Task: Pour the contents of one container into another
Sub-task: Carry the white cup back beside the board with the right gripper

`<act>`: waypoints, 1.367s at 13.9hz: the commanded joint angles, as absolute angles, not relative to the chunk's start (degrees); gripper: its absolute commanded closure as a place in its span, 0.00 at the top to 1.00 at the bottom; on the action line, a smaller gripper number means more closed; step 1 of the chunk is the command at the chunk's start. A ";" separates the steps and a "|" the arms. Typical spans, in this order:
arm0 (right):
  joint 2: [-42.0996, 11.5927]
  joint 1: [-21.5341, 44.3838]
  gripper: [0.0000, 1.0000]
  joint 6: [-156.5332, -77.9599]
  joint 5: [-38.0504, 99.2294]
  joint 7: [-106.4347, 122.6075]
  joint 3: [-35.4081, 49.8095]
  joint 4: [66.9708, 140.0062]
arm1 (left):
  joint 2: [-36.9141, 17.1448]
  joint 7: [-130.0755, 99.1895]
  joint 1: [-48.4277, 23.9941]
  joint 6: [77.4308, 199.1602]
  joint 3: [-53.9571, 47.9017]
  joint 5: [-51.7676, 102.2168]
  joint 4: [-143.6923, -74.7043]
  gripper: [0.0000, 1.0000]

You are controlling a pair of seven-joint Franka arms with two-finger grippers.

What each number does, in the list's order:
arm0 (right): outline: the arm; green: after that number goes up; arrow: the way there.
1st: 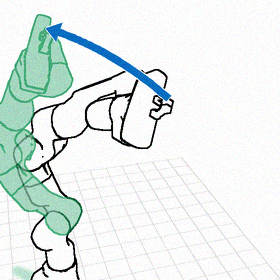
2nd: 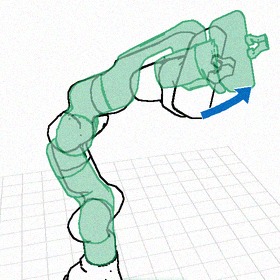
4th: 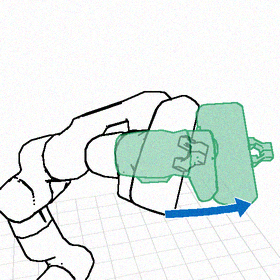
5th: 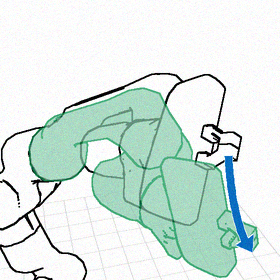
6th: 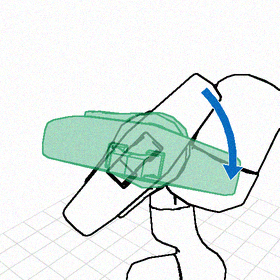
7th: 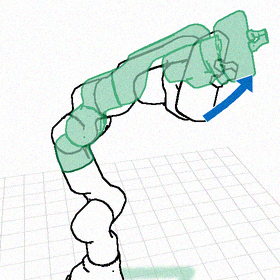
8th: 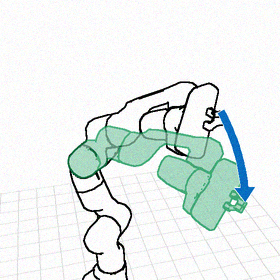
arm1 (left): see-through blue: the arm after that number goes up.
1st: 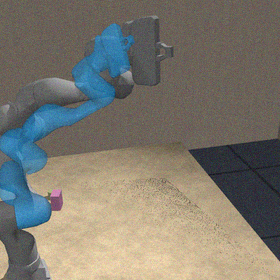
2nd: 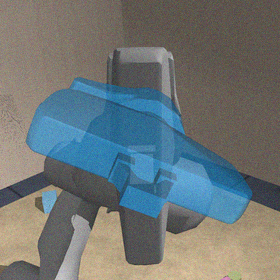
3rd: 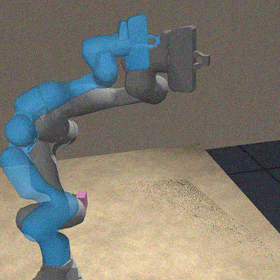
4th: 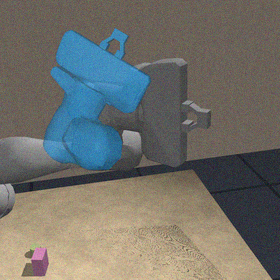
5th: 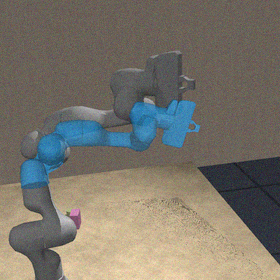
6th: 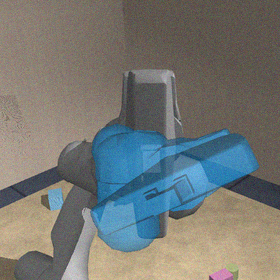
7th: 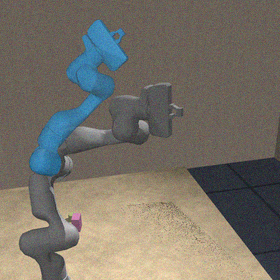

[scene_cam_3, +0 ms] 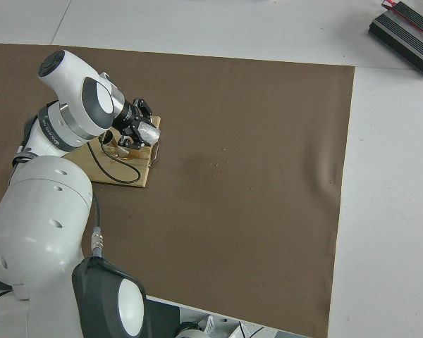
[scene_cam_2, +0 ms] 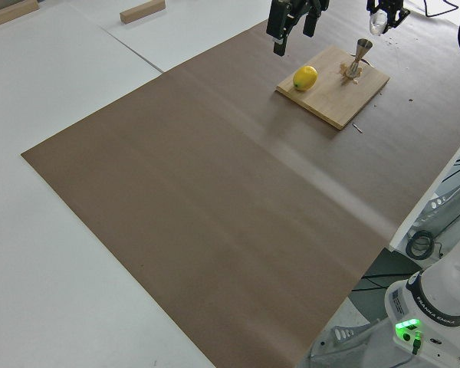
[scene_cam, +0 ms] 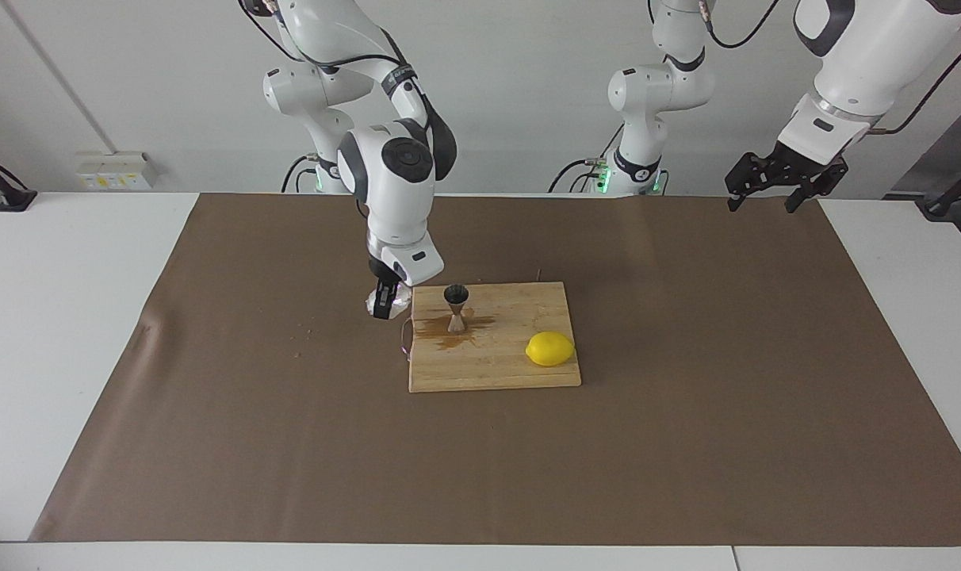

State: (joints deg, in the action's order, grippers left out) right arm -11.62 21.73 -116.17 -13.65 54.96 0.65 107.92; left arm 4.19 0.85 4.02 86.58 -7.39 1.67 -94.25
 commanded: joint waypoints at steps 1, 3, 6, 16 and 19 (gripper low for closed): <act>-10.11 19.25 0.00 -119.61 -11.87 58.26 1.14 111.79 | 5.45 0.26 4.13 86.04 -7.29 2.11 -95.45 1.00; -9.93 17.15 0.00 -120.76 -7.59 62.37 1.14 113.28 | 5.45 0.26 4.13 86.04 -7.29 2.02 -95.45 1.00; -9.06 12.40 0.00 -122.25 -0.81 74.33 1.14 116.70 | 5.45 0.26 4.13 86.04 -7.29 2.02 -95.45 1.00; -6.42 -0.60 0.00 -129.02 10.97 97.53 1.06 126.29 | 5.45 0.26 4.13 86.04 -7.29 2.02 -95.45 1.00; -6.24 -3.24 0.00 -130.25 11.78 101.85 1.05 126.91 | 5.45 0.26 4.13 86.04 -7.29 2.02 -95.45 1.00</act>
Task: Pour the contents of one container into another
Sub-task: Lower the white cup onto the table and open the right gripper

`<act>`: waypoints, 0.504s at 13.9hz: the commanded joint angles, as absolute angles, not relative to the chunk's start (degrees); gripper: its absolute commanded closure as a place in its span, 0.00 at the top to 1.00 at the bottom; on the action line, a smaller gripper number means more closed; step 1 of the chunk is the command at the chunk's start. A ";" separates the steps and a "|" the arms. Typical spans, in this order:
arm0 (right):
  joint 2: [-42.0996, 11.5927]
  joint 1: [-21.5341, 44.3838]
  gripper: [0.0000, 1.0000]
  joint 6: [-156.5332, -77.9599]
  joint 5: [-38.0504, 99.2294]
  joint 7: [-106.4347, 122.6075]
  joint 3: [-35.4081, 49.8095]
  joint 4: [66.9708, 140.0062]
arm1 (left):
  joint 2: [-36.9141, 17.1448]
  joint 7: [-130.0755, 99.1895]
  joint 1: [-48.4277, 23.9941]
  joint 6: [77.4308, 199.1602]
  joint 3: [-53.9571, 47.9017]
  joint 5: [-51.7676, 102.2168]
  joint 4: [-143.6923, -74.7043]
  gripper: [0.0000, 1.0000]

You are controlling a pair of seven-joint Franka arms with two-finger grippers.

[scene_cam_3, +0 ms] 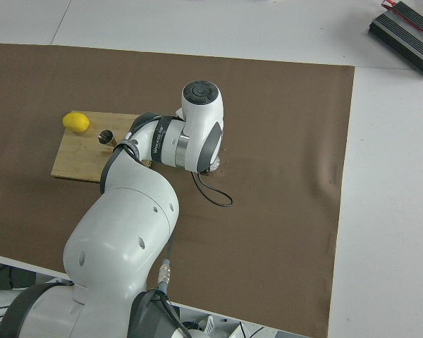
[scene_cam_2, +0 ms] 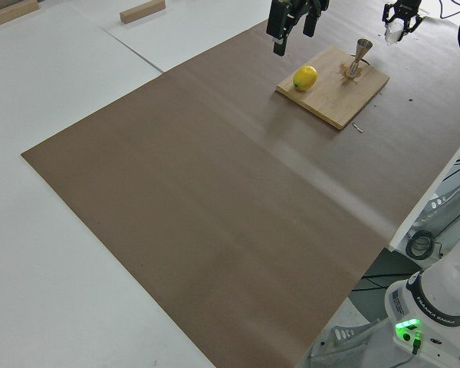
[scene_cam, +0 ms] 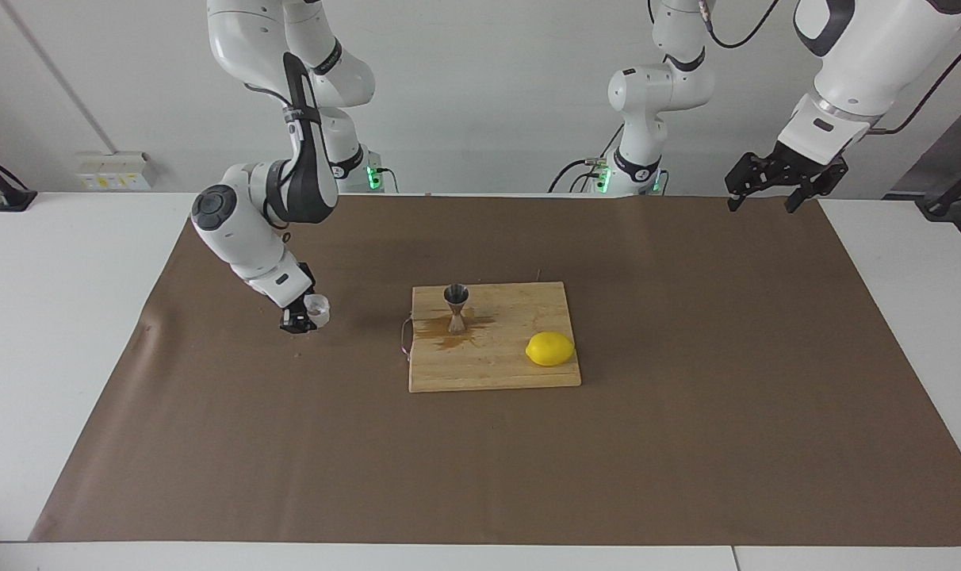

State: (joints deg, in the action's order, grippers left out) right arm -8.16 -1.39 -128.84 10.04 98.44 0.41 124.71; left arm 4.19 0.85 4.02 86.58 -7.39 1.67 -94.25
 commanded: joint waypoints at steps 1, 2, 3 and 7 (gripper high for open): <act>-6.41 -4.21 0.00 -130.43 11.78 103.08 1.05 127.35 | 5.45 0.26 4.13 86.04 -7.29 2.02 -95.45 1.00; -6.59 -5.09 0.00 -130.60 11.86 105.36 1.05 127.44 | 5.45 0.26 4.13 86.04 -7.29 2.02 -95.45 1.00; -6.68 -7.01 0.00 -131.04 11.87 107.64 1.05 127.79 | 5.45 0.26 4.13 86.04 -7.29 2.02 -95.45 1.00; -7.38 -9.66 0.00 -132.09 12.39 113.19 1.05 128.06 | 5.45 0.26 4.13 86.04 -7.29 2.02 -95.45 1.00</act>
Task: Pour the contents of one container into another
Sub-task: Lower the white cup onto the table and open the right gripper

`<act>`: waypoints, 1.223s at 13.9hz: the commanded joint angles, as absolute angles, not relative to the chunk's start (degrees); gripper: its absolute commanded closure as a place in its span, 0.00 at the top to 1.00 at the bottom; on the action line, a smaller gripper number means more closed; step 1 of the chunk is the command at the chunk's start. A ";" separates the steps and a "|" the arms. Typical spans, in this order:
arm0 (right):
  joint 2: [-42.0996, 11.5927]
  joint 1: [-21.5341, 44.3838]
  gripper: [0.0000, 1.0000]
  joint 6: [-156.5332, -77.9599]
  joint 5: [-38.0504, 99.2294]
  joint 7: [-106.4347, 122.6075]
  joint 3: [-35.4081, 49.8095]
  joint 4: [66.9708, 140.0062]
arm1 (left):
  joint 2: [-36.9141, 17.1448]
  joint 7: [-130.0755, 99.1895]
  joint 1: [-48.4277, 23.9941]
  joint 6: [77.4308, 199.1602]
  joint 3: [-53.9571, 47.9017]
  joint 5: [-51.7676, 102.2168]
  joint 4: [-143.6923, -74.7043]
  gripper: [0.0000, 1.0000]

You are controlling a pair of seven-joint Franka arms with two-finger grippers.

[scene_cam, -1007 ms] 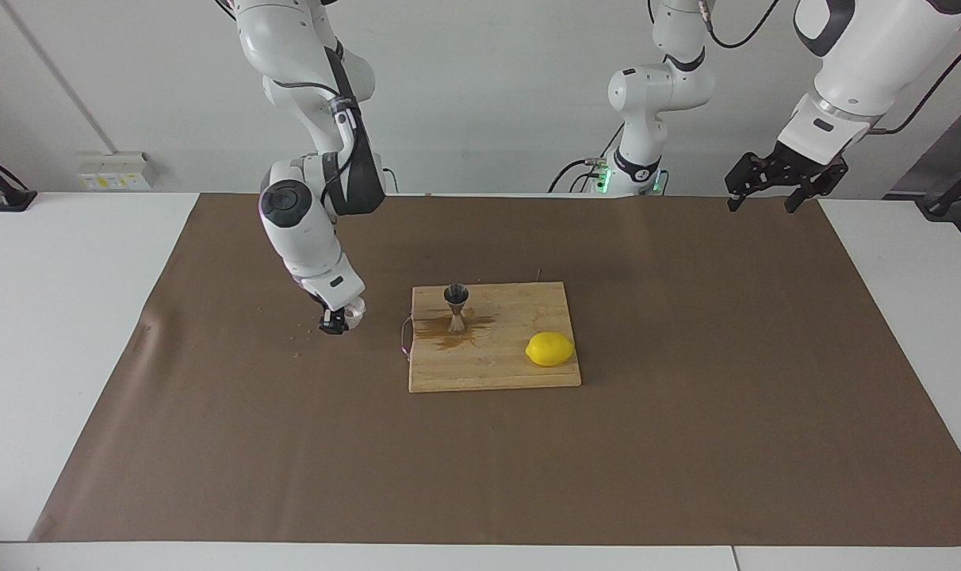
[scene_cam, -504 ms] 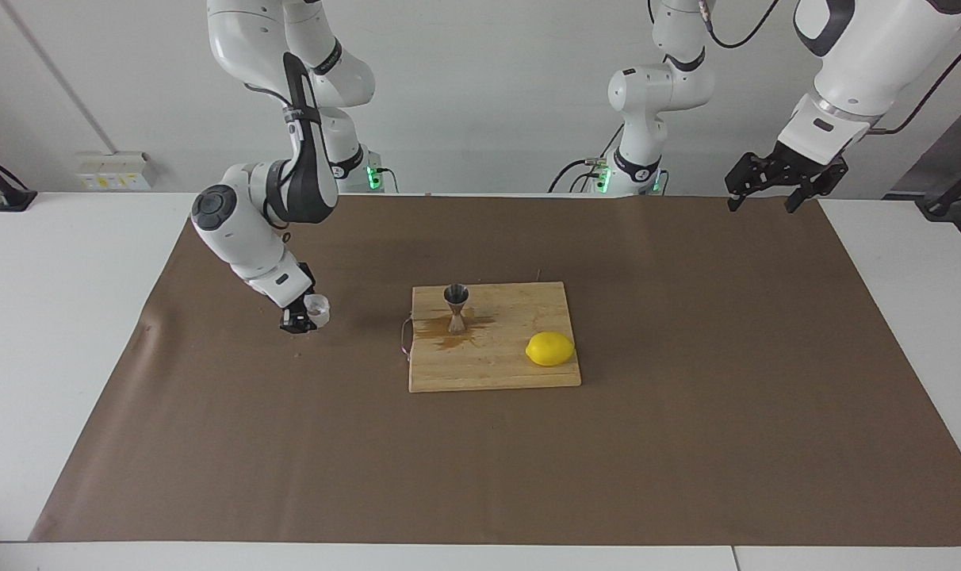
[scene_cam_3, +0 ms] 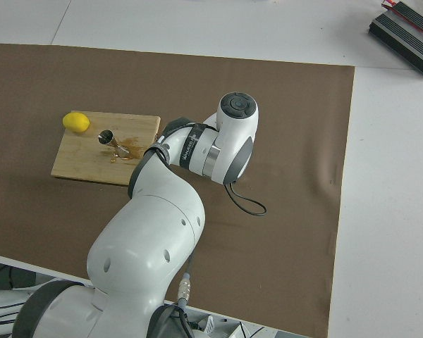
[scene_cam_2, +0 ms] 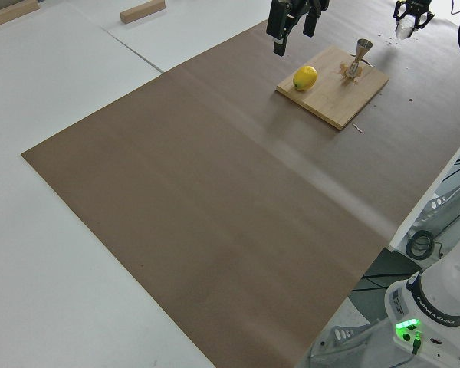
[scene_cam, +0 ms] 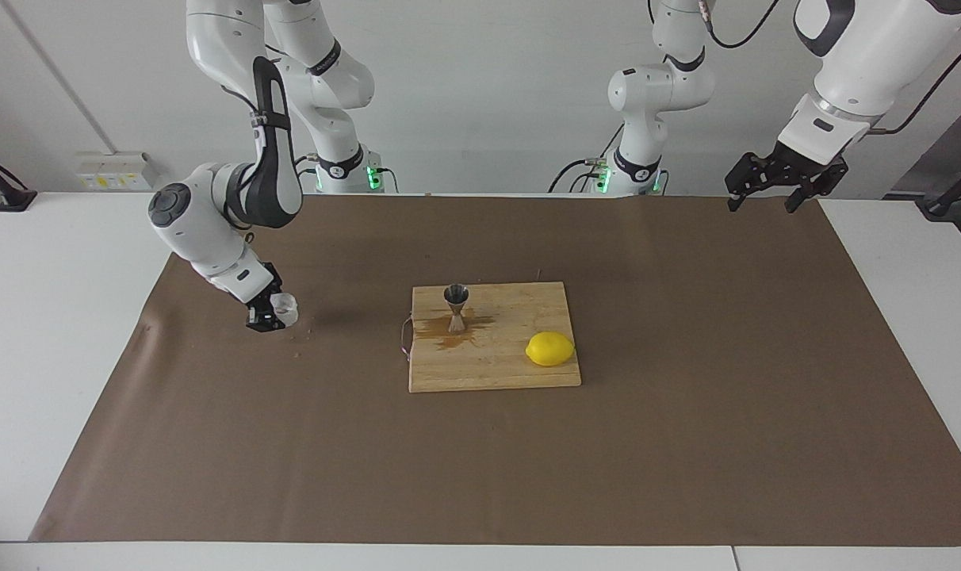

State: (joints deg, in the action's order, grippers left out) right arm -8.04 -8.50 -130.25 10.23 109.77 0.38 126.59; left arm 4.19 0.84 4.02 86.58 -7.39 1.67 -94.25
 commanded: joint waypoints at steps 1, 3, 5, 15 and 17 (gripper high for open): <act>-7.56 -9.93 0.00 -132.36 12.48 113.55 1.05 128.06 | 5.45 0.26 4.13 86.04 -7.29 2.02 -95.45 1.00; -7.65 -9.50 0.00 -132.63 12.48 113.55 1.14 128.06 | 5.45 0.26 4.13 86.04 -7.29 2.02 -95.45 1.00; -7.65 -8.88 0.00 -132.89 13.53 113.29 1.14 128.06 | 5.45 0.26 4.13 86.04 -7.29 2.02 -95.45 1.00; -2.39 -3.54 1.00 -128.33 13.98 104.79 1.23 127.53 | 5.45 0.26 4.13 86.04 -7.29 2.02 -95.45 1.00; 0.86 -1.06 1.00 -126.75 12.66 95.40 1.23 127.09 | 5.45 0.26 4.13 86.04 -7.29 2.02 -95.45 1.00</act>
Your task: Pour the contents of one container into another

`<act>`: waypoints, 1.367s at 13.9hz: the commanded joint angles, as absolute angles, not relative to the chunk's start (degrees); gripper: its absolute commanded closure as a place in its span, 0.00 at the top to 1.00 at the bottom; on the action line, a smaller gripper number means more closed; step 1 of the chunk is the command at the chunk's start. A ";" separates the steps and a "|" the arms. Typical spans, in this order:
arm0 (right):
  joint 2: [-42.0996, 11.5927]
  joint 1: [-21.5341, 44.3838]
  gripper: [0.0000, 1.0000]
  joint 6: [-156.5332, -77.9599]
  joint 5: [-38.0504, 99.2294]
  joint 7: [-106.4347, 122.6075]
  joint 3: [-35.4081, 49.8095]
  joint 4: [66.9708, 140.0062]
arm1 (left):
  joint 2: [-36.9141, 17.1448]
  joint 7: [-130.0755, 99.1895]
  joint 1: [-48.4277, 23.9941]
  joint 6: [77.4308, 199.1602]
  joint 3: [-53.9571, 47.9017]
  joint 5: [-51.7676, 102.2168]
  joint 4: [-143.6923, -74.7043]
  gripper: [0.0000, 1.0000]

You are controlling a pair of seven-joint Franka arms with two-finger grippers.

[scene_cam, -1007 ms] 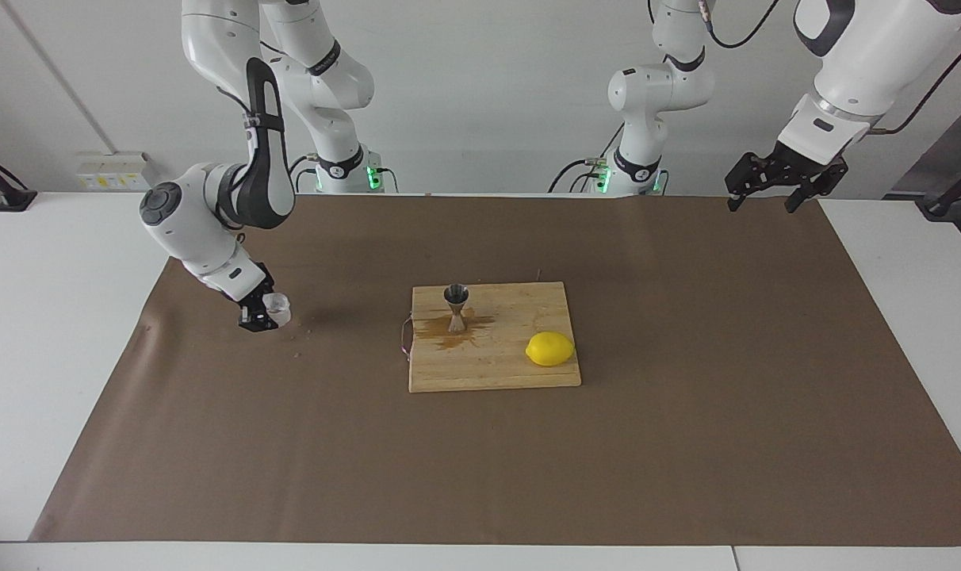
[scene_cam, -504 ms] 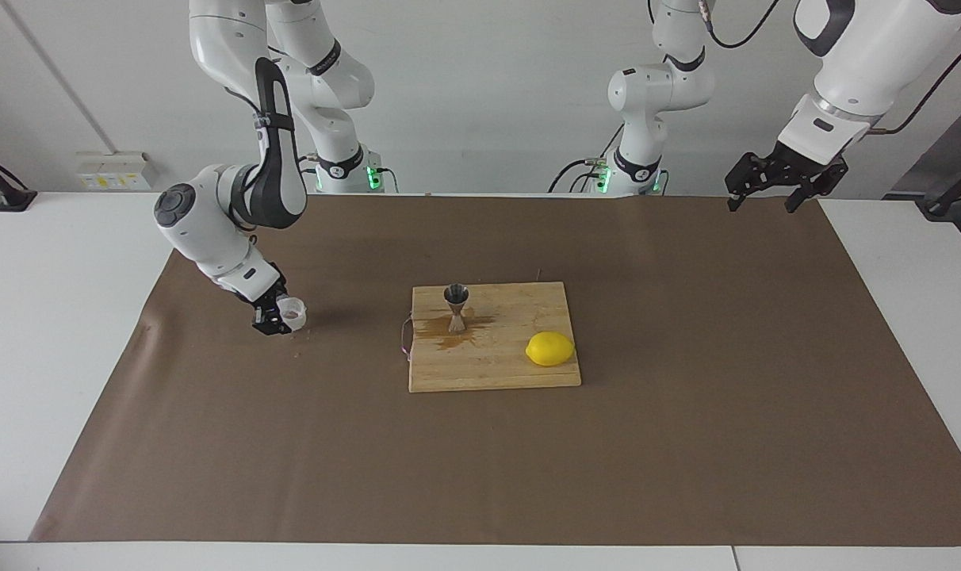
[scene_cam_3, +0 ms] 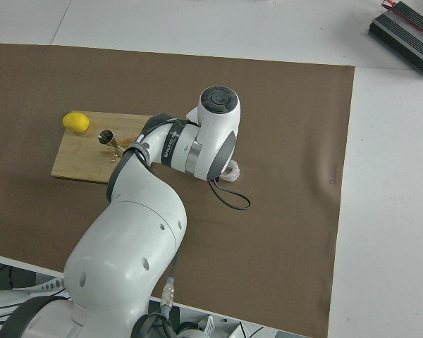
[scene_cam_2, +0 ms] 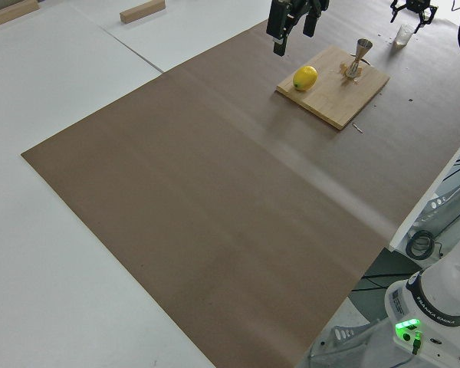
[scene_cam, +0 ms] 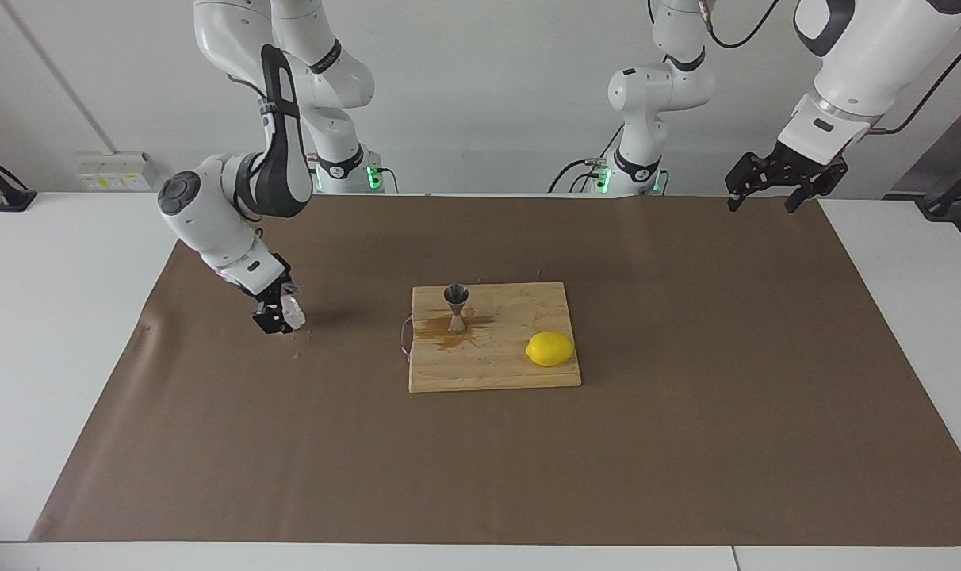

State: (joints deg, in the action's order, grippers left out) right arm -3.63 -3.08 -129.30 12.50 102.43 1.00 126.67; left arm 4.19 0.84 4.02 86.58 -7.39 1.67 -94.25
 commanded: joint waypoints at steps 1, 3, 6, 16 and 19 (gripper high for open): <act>1.92 -0.18 1.00 -124.91 11.61 91.36 1.32 126.05 | 5.45 0.26 4.13 86.04 -7.29 2.02 -95.45 1.00; 3.33 1.75 1.00 -120.52 7.15 83.27 1.23 122.36 | 5.45 0.26 4.13 86.04 -7.29 2.11 -95.45 1.00; 3.17 3.24 1.00 -117.25 5.80 77.26 1.49 114.37 | 5.45 0.26 4.13 86.04 -7.29 2.02 -95.45 1.00; 2.73 2.90 1.00 -117.51 4.75 58.91 1.49 103.11 | 5.45 0.26 4.13 86.04 -7.29 2.02 -95.45 1.00; 2.72 2.99 1.00 -117.42 2.57 49.00 1.49 102.30 | 5.45 0.26 4.13 86.04 -7.29 2.02 -95.45 1.00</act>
